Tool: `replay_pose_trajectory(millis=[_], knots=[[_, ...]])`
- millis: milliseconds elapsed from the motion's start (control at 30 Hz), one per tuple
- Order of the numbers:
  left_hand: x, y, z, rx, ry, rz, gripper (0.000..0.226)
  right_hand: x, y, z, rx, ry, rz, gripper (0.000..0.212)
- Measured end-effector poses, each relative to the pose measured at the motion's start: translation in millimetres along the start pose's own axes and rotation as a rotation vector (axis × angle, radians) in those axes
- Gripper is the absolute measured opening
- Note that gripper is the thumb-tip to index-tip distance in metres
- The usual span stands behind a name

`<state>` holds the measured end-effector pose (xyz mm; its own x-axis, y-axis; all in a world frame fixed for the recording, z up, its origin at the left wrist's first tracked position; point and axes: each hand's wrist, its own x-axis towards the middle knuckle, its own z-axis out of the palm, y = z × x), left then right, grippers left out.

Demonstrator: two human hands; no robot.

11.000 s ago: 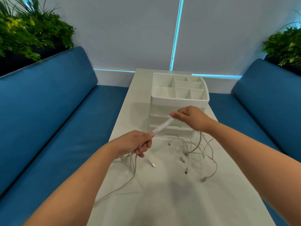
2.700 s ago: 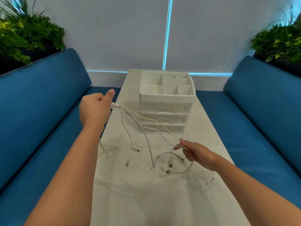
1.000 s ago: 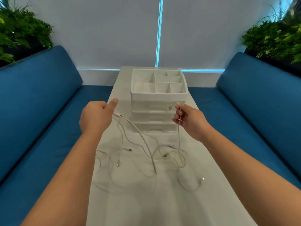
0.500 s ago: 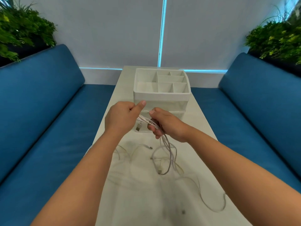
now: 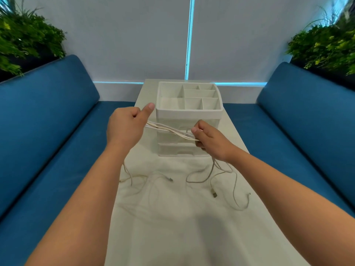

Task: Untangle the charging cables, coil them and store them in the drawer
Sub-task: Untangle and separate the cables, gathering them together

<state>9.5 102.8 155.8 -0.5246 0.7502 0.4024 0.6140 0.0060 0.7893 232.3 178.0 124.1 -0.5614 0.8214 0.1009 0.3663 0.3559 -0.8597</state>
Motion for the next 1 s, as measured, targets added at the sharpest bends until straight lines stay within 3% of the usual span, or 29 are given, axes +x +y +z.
replay_pose_trajectory(millis=[267, 600, 700, 900, 1000], knots=[[5, -18, -13, 0.007, 0.050, -0.071, 0.064, -9, 17, -22, 0.152, -0.132, 0.122, 0.023], [8, -24, -22, 0.064, 0.075, -0.119, 0.063, -15, 27, -23, -0.122, 0.054, 0.039, 0.029], [9, -28, -24, 0.061, 0.089, -0.129, 0.063, -17, 29, -21, -0.077, 0.042, 0.045, 0.025], [3, -30, -17, 0.114, 0.057, -0.154, 0.063, -14, 29, -23, -0.364, 0.043, 0.039, 0.024], [2, -31, -14, 0.092, 0.022, -0.189, 0.065, -11, 27, -24, -0.325, 0.084, 0.074, 0.027]])
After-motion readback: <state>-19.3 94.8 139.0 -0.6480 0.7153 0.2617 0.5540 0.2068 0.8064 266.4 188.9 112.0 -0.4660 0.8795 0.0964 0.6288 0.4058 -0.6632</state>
